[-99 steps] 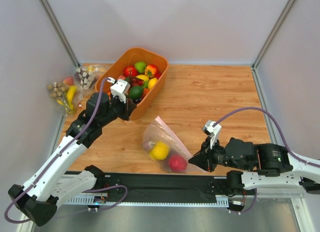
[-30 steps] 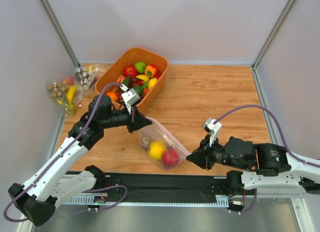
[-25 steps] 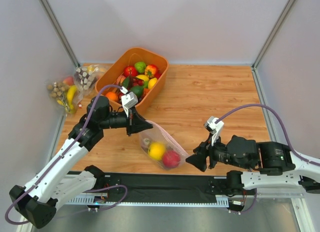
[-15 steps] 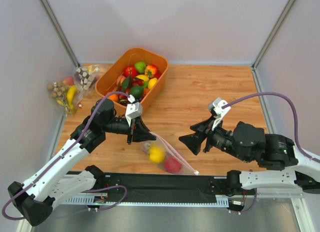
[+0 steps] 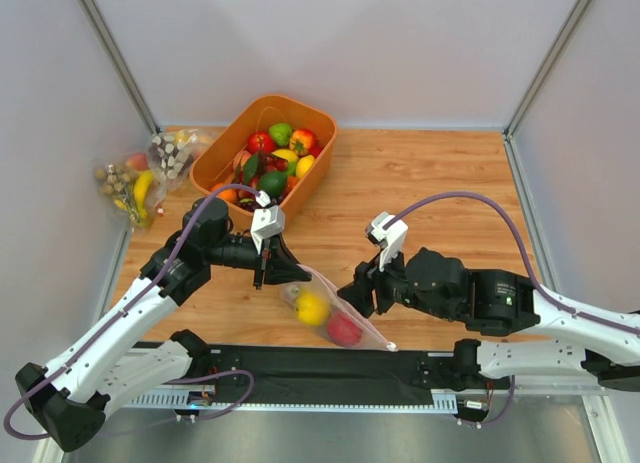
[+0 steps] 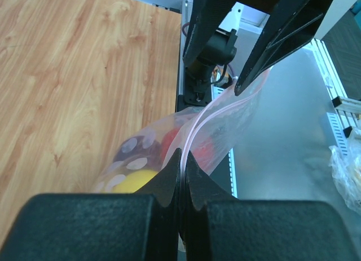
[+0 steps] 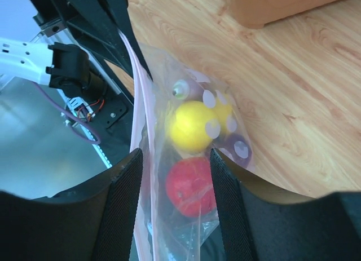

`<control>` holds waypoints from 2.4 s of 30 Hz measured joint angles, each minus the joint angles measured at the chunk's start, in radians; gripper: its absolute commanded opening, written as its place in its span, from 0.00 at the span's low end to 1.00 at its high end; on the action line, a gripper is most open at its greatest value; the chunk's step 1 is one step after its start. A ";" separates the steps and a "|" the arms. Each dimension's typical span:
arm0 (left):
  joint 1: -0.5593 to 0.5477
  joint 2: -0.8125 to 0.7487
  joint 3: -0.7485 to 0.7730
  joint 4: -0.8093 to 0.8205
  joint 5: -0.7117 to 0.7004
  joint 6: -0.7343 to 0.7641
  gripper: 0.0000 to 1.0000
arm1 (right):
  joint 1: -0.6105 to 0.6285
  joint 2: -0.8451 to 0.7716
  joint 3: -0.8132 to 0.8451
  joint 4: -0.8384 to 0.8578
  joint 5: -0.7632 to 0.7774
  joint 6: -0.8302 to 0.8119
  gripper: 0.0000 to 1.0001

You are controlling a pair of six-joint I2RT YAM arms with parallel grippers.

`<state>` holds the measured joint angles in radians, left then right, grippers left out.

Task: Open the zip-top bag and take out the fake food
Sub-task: Open the zipper of the food storage bag at the center of the board.

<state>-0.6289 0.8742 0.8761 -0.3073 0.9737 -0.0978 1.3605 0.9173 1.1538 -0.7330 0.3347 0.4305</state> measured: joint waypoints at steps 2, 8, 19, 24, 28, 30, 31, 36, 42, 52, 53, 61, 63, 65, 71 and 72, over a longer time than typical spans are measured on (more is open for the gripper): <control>0.000 0.000 0.000 -0.003 0.000 0.000 0.00 | -0.001 -0.015 -0.016 0.013 -0.019 0.008 0.52; 0.000 0.000 0.000 -0.006 -0.006 0.003 0.00 | -0.001 -0.014 -0.035 0.028 -0.061 0.018 0.47; -0.019 0.001 0.004 -0.035 -0.061 0.025 0.46 | -0.001 0.071 -0.034 0.038 -0.107 0.006 0.00; -0.019 0.007 0.071 -0.100 -0.206 0.022 0.85 | -0.002 0.090 -0.016 0.034 -0.071 -0.001 0.00; -0.020 -0.040 0.150 -0.151 -0.382 -0.014 0.99 | -0.025 0.104 0.015 0.026 -0.021 -0.002 0.00; -0.020 -0.083 0.186 -0.179 -0.460 -0.037 0.99 | -0.043 0.104 0.025 0.023 0.008 -0.002 0.00; -0.019 -0.106 0.206 -0.192 -0.496 -0.053 0.99 | -0.050 0.104 0.028 0.023 0.023 -0.002 0.00; -0.022 -0.167 0.259 -0.202 -0.554 -0.206 0.92 | -0.068 0.121 0.063 0.008 0.108 -0.002 0.00; -0.089 -0.125 0.177 -0.200 -0.571 -0.430 0.92 | -0.068 0.175 0.079 0.008 0.135 -0.002 0.00; -0.135 -0.027 0.166 -0.229 -0.632 -0.562 0.99 | -0.068 0.193 0.075 0.015 0.134 -0.001 0.00; -0.138 -0.020 0.166 -0.228 -0.633 -0.567 0.99 | -0.068 0.193 0.072 0.017 0.133 -0.001 0.00; -0.150 0.017 0.134 -0.209 -0.642 -0.595 0.99 | -0.068 0.193 0.042 0.042 0.100 -0.002 0.00; -0.153 0.028 0.131 -0.198 -0.644 -0.597 0.99 | -0.068 0.193 0.037 0.045 0.090 -0.002 0.00; -0.156 0.037 0.124 -0.180 -0.644 -0.603 0.99 | -0.067 0.194 0.037 0.048 0.083 -0.003 0.00; -0.172 0.065 0.113 -0.156 -0.661 -0.613 0.99 | -0.054 0.194 0.032 0.051 0.078 -0.010 0.00; -0.177 0.073 0.112 -0.153 -0.663 -0.613 0.99 | -0.053 0.194 0.030 0.051 0.078 -0.010 0.00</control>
<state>-0.8055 0.9474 0.9882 -0.4606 0.3103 -0.7113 1.3079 1.1110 1.1839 -0.6823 0.4126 0.4202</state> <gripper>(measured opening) 0.992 0.007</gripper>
